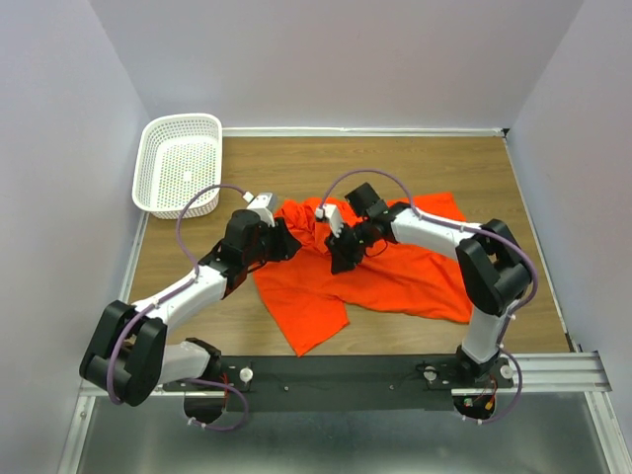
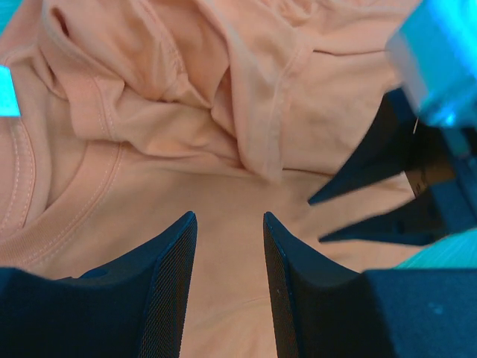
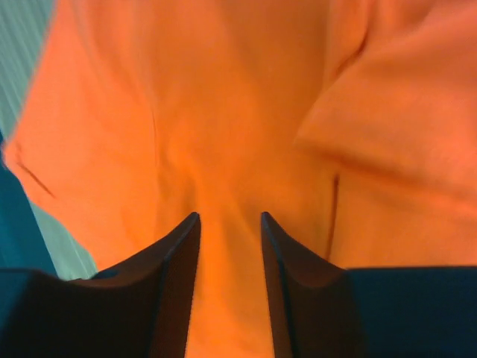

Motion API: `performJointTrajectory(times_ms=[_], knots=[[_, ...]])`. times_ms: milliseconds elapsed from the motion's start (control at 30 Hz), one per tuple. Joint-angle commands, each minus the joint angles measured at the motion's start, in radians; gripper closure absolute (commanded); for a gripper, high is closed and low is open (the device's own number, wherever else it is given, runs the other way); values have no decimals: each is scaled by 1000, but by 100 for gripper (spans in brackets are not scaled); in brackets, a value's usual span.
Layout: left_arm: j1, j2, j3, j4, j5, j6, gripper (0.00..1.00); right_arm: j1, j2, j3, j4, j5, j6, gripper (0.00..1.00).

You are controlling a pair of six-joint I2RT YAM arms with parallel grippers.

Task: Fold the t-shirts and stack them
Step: Flatten the tshirt out

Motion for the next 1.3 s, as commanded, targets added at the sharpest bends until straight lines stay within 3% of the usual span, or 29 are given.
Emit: performJointTrajectory(times_ms=[0,200,367,533,667,800,933,1267], knots=[[-3,-40,-41,25,-6,-8,50,-34,-134,-62,-45,101,-61,53],[-3,-55,-58,30,-10,-5,49,-164,-145,21,-45,3,38,53],[-3,-38,-44,39,-3,-15,49,-157,-38,79,-48,-97,69,53],[-14,22,-27,83,96,-87,48,-163,-68,87,-42,17,92,52],[-53,106,-35,152,124,-216,48,-235,-129,35,-27,100,100,51],[-93,210,-28,189,101,-369,47,-374,-157,1,-22,72,107,51],[-112,264,-37,280,80,-455,47,-424,-183,-20,-19,57,100,51],[-118,354,48,294,24,-472,47,-430,-183,-29,-20,28,100,51]])
